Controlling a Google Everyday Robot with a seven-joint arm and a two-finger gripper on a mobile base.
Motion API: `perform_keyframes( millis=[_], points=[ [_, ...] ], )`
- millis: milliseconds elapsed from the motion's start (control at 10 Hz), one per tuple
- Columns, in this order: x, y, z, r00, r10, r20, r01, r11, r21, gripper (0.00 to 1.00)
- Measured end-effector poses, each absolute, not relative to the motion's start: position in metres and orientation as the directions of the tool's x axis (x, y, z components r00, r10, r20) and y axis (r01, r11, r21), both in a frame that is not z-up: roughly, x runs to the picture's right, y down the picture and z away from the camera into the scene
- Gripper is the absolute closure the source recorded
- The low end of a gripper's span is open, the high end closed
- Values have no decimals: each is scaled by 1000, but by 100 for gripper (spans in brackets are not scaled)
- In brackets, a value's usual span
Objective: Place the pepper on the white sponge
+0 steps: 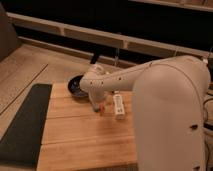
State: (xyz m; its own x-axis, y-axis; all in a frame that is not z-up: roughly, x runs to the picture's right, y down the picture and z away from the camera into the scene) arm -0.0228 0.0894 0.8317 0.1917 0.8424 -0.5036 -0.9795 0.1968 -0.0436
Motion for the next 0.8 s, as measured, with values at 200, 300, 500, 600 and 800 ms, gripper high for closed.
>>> perform_keyframes(
  millis=[200, 300, 500, 600, 800],
  points=[
    [-15, 85, 841, 147, 856, -496, -989, 144, -44, 100],
    [-11, 84, 845, 137, 858, -494, -990, 129, -51, 100],
    [-10, 84, 845, 132, 858, -496, -991, 121, -55, 100],
    [-11, 84, 845, 134, 858, -496, -991, 123, -56, 100],
    [-12, 85, 845, 136, 858, -496, -991, 124, -58, 100]
  ],
)
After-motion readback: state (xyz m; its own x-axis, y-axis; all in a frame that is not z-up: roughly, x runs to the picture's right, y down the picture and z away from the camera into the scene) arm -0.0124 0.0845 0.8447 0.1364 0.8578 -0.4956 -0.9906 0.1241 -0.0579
